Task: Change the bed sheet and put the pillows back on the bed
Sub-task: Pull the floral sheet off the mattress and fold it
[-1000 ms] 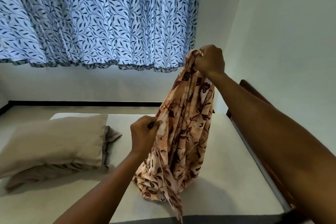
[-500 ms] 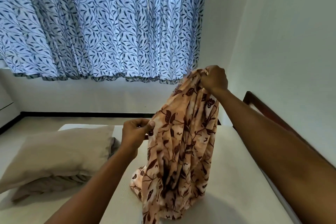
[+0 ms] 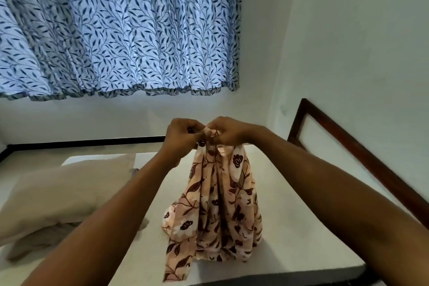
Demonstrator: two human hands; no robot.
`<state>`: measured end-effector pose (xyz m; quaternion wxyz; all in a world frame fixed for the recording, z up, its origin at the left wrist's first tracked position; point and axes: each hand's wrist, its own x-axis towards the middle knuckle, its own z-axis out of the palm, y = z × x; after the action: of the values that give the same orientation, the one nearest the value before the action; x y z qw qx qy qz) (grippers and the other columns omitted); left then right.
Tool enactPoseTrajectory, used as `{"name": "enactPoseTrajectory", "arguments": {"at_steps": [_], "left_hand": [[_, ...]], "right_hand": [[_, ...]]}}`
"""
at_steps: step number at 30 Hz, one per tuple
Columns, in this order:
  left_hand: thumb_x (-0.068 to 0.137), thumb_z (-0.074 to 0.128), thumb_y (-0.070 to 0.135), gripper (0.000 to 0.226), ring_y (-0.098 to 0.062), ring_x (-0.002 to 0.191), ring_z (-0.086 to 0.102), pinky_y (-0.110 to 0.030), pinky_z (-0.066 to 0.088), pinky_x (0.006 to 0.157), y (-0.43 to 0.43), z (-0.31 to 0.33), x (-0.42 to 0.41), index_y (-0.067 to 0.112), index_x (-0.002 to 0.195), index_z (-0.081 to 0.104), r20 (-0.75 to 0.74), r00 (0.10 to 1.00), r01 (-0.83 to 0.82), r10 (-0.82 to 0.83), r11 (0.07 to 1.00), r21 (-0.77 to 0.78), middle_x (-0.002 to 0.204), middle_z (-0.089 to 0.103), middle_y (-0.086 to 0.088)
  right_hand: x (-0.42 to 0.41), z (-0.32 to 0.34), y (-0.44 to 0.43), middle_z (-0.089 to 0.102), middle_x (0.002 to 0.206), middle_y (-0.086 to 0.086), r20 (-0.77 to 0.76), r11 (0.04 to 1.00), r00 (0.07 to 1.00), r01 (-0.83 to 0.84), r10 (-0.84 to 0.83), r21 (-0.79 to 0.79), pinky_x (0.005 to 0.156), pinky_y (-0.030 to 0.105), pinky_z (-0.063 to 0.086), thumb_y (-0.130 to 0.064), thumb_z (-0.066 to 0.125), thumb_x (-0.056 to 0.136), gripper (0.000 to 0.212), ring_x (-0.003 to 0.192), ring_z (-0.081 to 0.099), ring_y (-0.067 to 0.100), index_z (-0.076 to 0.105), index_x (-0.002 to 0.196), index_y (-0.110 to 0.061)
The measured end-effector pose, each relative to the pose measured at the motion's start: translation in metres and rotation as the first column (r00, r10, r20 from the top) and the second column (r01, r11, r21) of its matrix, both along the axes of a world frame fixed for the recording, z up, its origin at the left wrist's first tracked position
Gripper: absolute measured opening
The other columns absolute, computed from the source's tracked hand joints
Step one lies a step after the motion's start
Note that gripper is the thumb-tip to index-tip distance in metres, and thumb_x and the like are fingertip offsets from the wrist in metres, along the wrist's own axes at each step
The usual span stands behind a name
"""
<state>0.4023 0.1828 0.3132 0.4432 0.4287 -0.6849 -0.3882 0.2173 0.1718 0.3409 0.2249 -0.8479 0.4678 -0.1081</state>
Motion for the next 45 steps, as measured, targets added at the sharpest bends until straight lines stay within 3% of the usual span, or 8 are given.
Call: {"name": "enactPoseTrajectory", "arguments": {"at_steps": [5,11,18,23,26,29,37,45], "left_hand": [[0.082,0.084,0.023,0.016,-0.028,0.07,0.068,-0.04,0.056,0.061,0.003,-0.013,-0.002,0.017,0.093,0.074,-0.035,0.998,-0.056,0.052,0.991,-0.119,0.075,0.071,-0.005],[0.08,0.083,0.021,0.03,-0.02,0.077,0.071,-0.049,0.062,0.071,0.012,-0.053,0.001,0.021,0.105,0.065,0.091,0.992,-0.081,0.085,0.996,-0.044,0.088,0.071,-0.001],[0.082,0.083,0.017,0.045,-0.004,0.075,0.07,-0.031,0.062,0.075,0.036,-0.093,-0.009,0.02,0.12,0.06,0.029,0.979,-0.204,0.203,0.977,0.057,0.082,0.073,0.004],[0.087,0.078,0.017,0.018,0.0,0.072,0.066,-0.027,0.059,0.069,0.028,-0.074,0.002,0.018,0.102,0.068,-0.113,0.835,-0.549,0.538,0.826,-0.129,0.081,0.069,0.01],[0.091,0.071,0.014,0.01,-0.006,0.083,0.068,-0.022,0.059,0.067,0.043,-0.072,-0.01,0.013,0.1,0.07,0.012,0.975,-0.199,0.222,0.896,-0.398,0.096,0.07,0.002],[0.092,0.07,0.011,0.022,-0.004,0.086,0.066,-0.013,0.055,0.076,0.071,-0.094,-0.036,0.012,0.113,0.073,0.301,0.947,0.23,-0.113,0.892,-0.389,0.104,0.07,0.005],[0.089,0.075,0.021,0.018,-0.002,0.083,0.069,-0.02,0.058,0.076,0.061,-0.113,-0.036,0.021,0.106,0.079,0.253,0.956,0.212,-0.15,0.947,-0.241,0.097,0.075,0.01],[0.087,0.075,0.043,0.021,-0.004,0.076,0.064,-0.026,0.059,0.067,0.049,-0.104,-0.056,0.026,0.097,0.066,0.044,0.969,-0.223,0.241,0.943,-0.246,0.085,0.065,0.014]], "right_hand": [[-0.009,0.004,-0.004,0.06,0.069,-0.007,0.013,0.985,0.999,0.054,-0.052,-0.161,0.063,0.027,0.039,-0.02,0.065,0.097,0.021,0.064,0.053,0.009,0.067,0.077,-0.015],[-0.018,0.02,-0.014,0.071,0.078,0.009,0.092,0.938,0.995,0.066,-0.037,-0.341,0.071,0.043,0.052,-0.024,0.062,0.091,0.024,0.073,0.065,0.024,0.073,0.083,-0.004],[-0.027,0.031,-0.023,0.068,0.076,0.018,0.4,0.885,0.906,0.296,-0.141,-0.359,0.068,0.05,0.052,-0.027,0.061,0.094,0.028,0.072,0.063,0.039,0.07,0.079,-0.005],[-0.038,0.037,-0.029,0.069,0.073,0.015,0.492,0.811,0.818,0.489,-0.299,-0.321,0.067,0.046,0.053,-0.032,0.062,0.093,0.033,0.07,0.064,0.035,0.071,0.078,-0.004],[-0.049,0.038,-0.03,0.068,0.072,0.005,0.567,0.819,0.767,0.512,-0.3,-0.259,0.069,0.039,0.051,-0.018,0.063,0.092,0.02,0.067,0.061,0.019,0.071,0.074,-0.015],[-0.052,0.039,-0.028,0.073,0.087,0.018,0.58,0.869,0.772,0.449,-0.26,-0.208,0.073,0.037,0.055,0.001,0.055,0.089,0.018,0.075,0.065,0.019,0.073,0.089,0.0],[-0.062,0.037,-0.022,0.073,0.088,0.019,0.634,0.903,0.738,0.405,-0.23,-0.144,0.065,0.027,0.053,0.008,0.051,0.09,0.023,0.074,0.067,0.018,0.072,0.098,0.004],[-0.051,0.044,-0.03,0.068,0.069,0.017,0.676,0.761,0.67,0.599,-0.307,-0.249,0.056,0.036,0.049,-0.015,0.055,0.081,0.022,0.058,0.06,0.028,0.065,0.071,0.001]]}}
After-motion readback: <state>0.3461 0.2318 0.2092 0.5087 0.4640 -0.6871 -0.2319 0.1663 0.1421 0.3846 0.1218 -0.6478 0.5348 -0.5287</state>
